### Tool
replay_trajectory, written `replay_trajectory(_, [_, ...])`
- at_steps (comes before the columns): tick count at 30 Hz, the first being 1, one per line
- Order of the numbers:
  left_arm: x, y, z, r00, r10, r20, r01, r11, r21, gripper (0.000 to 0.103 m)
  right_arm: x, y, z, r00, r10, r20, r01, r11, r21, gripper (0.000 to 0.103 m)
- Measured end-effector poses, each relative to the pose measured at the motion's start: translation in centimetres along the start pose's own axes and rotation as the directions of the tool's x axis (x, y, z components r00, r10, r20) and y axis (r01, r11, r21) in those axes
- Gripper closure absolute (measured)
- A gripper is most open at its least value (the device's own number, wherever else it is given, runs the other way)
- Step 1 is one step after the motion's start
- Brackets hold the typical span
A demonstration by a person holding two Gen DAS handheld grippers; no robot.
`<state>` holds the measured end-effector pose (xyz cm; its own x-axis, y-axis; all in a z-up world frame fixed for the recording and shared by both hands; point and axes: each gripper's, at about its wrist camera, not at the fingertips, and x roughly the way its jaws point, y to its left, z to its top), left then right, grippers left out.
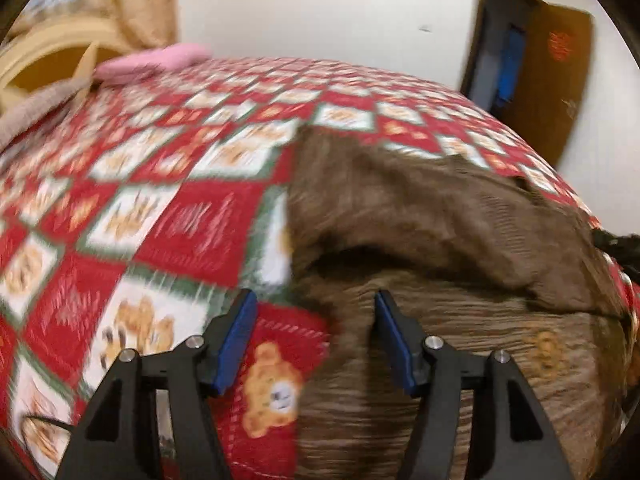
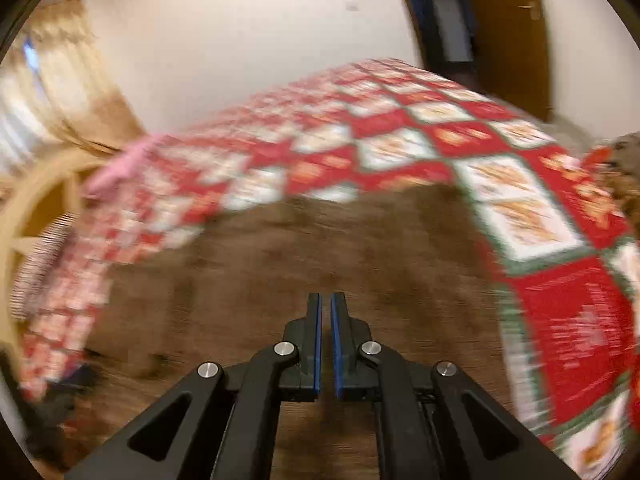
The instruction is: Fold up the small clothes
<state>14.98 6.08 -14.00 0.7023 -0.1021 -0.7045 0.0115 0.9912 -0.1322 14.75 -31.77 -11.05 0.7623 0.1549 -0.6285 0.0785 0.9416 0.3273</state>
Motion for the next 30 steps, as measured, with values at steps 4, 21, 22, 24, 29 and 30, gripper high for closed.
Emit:
replay_trajectory(4, [-0.5, 0.5, -0.1, 1.0, -0.01, 0.02, 0.01, 1.0, -0.027, 0.04, 1.4, 5.8, 0.3, 0.988, 0.148, -0.04, -0.15, 0.986, -0.073, 0.053])
replay_trajectory(21, [0.7, 2.1, 1.6, 1.0, -0.025, -0.013, 0.023, 0.986, -0.163, 0.037, 7.4, 15.1, -0.3, 0.997, 0.036, -0.067, -0.057, 0.939, -0.34, 0.096])
replay_trajectory(22, [1.0, 1.9, 1.8, 1.0, 0.002, -0.024, -0.005, 0.988, -0.155, 0.037, 6.6, 15.4, -0.1, 0.998, 0.04, -0.04, -0.052, 0.935, -0.35, 0.096])
replay_trajectory(24, [1.2, 1.2, 1.8, 0.998, 0.045, -0.031, -0.049, 0.991, -0.122, 0.037, 4.1, 15.8, 0.5, 0.998, 0.047, 0.036, -0.03, 0.923, -0.384, 0.096])
replay_trajectory(29, [1.2, 1.8, 1.6, 0.999, 0.035, -0.024, -0.038, 0.989, -0.142, 0.037, 2.0, 13.7, 0.0, 0.995, -0.034, 0.092, 0.071, 0.895, -0.441, 0.096])
replay_trajectory(30, [1.1, 1.7, 1.6, 0.999, 0.036, -0.026, -0.039, 0.99, -0.138, 0.036, 2.8, 12.9, -0.5, 0.995, -0.072, 0.076, 0.098, 0.89, -0.446, 0.095])
